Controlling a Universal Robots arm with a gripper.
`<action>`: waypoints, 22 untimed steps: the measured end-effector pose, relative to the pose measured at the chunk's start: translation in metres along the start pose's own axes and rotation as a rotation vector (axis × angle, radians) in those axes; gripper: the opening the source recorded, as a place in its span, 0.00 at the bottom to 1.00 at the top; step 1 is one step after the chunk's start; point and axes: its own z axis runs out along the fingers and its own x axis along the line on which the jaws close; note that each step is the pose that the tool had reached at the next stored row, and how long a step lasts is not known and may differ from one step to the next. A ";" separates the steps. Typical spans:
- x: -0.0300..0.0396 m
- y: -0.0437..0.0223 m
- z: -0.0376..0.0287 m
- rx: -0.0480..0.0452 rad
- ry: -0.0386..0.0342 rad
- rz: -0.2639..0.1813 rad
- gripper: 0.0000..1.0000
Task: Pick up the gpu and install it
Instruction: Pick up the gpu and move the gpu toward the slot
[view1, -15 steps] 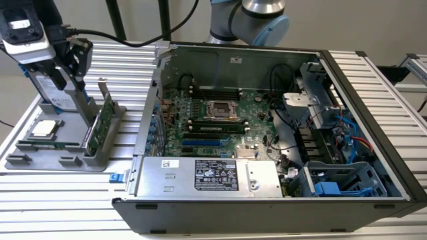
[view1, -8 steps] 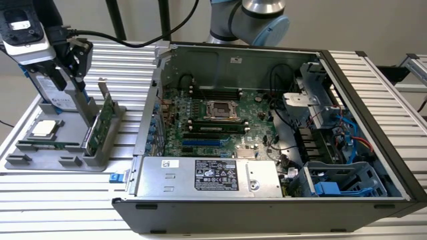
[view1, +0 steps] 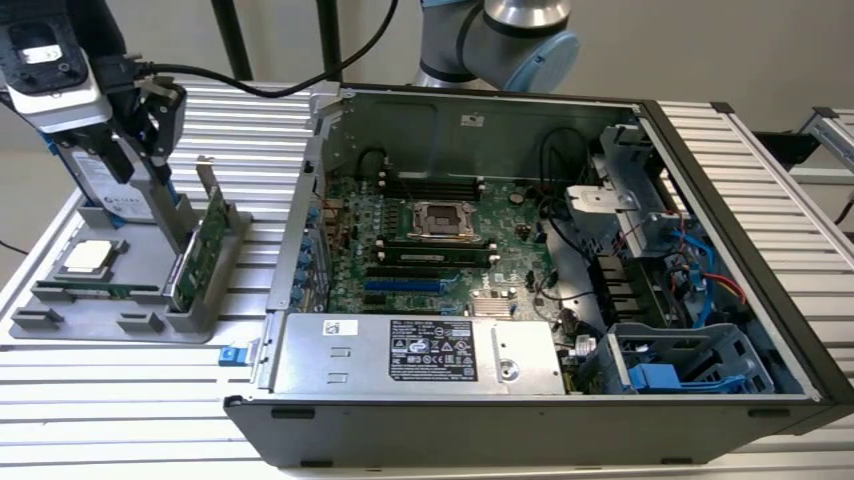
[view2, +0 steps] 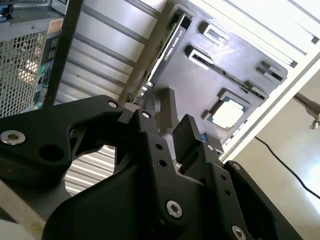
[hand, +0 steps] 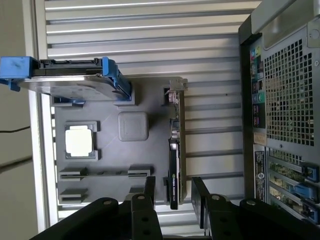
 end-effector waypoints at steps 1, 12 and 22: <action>0.0000 -0.0002 0.0003 0.0000 0.0001 0.000 1.00; -0.0005 -0.0029 0.0034 0.0001 0.0010 0.000 1.00; -0.0007 -0.0044 0.0067 0.0001 0.0017 0.000 1.00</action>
